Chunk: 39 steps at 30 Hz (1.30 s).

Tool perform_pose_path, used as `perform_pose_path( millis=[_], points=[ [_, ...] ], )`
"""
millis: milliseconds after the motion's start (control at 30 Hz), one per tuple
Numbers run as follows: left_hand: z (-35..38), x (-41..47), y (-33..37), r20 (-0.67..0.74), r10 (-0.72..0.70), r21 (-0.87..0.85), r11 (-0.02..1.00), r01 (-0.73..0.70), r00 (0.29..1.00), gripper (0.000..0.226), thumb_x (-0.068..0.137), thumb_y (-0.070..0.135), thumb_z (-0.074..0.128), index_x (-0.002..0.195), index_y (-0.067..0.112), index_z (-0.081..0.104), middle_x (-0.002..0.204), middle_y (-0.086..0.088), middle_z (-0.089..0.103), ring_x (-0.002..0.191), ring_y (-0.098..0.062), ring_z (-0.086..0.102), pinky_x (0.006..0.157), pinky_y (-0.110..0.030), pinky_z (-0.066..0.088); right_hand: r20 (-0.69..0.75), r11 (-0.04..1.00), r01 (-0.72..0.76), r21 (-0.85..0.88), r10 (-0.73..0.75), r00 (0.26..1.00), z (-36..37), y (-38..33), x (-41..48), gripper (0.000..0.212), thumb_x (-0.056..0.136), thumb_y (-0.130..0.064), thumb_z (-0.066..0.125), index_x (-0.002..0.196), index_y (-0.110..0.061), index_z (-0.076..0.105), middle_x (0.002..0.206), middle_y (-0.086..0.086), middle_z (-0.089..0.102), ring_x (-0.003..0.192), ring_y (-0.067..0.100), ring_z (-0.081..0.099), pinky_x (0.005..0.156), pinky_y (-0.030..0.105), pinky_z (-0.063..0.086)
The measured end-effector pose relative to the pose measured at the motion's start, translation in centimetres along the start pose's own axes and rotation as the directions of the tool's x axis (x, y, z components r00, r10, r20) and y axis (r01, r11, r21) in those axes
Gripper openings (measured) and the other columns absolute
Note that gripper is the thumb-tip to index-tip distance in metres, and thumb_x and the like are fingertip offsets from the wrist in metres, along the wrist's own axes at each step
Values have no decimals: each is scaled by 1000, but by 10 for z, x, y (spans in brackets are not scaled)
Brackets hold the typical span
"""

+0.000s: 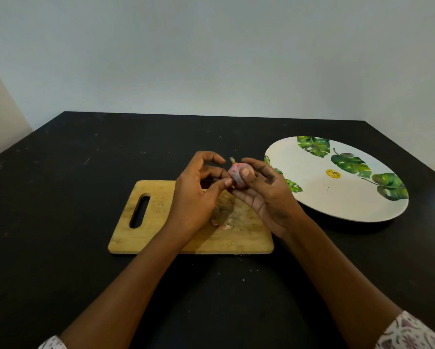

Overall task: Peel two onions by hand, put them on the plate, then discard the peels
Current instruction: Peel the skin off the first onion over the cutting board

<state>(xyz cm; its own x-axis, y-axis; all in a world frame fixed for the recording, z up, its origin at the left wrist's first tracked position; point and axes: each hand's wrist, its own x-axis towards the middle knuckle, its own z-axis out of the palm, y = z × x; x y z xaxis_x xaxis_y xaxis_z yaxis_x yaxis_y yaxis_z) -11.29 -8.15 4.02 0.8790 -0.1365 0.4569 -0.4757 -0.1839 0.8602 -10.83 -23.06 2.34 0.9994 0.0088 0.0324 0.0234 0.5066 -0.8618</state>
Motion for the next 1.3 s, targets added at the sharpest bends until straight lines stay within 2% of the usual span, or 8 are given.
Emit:
perform_pose_path(
  millis=[267,400,500,600,833,1067,1200,1300],
  points=[
    [1,-1,-8,57,68,83,994,-72,996,13,82,14,69,91,22,63,76,7,67,72,-2,66,69,-20,55,-14,995,-33,96,35,999,-4,-3,4,38,82,-15,60,117,-3,55,129,25,54,109,34,65,83,40,59],
    [0,0,-9,-3,89,149,985,-88,996,35,79,13,72,108,24,55,85,14,64,80,0,61,65,-10,49,10,985,-100,140,100,995,-1,-3,2,30,85,-14,57,113,-3,58,127,27,56,110,38,63,81,40,59],
    [0,0,-7,2,108,160,981,-107,994,49,74,13,76,114,27,50,94,13,62,86,-2,60,66,-13,50,28,980,-134,149,131,991,0,-5,0,23,93,-9,50,113,-3,59,116,21,63,100,33,68,76,37,60],
    [0,-1,-8,30,140,210,967,-143,990,60,71,15,79,117,34,45,103,10,60,92,-6,59,68,-19,53,52,981,-154,116,149,988,2,-5,-1,27,86,-10,54,111,-4,61,115,21,63,97,34,69,81,39,57],
    [0,1,-15,78,206,392,893,-220,975,61,71,16,78,124,26,49,95,29,43,88,1,50,65,-11,46,139,984,-172,51,164,977,4,-4,-5,38,84,-10,56,121,-2,55,111,19,67,96,32,70,80,37,59],
    [0,0,-18,102,180,396,895,-206,978,62,76,15,75,129,24,44,103,8,50,89,-6,53,71,-17,50,109,983,-180,28,176,978,3,-1,-3,27,92,-3,51,118,-4,57,115,19,63,96,28,70,80,38,59],
    [0,1,-17,107,155,383,905,-185,982,62,76,14,74,129,22,43,103,8,50,91,-9,55,74,-27,54,103,982,-189,14,187,977,2,-1,-3,28,92,-4,52,119,-5,56,119,20,61,97,28,69,80,38,58],
    [-1,1,-18,120,146,370,911,-181,982,62,76,12,74,128,22,41,99,11,50,90,-9,55,74,-30,54,105,981,-194,7,193,976,3,0,-3,32,88,-6,55,120,-4,56,120,20,60,96,27,69,73,33,61]
  ],
)
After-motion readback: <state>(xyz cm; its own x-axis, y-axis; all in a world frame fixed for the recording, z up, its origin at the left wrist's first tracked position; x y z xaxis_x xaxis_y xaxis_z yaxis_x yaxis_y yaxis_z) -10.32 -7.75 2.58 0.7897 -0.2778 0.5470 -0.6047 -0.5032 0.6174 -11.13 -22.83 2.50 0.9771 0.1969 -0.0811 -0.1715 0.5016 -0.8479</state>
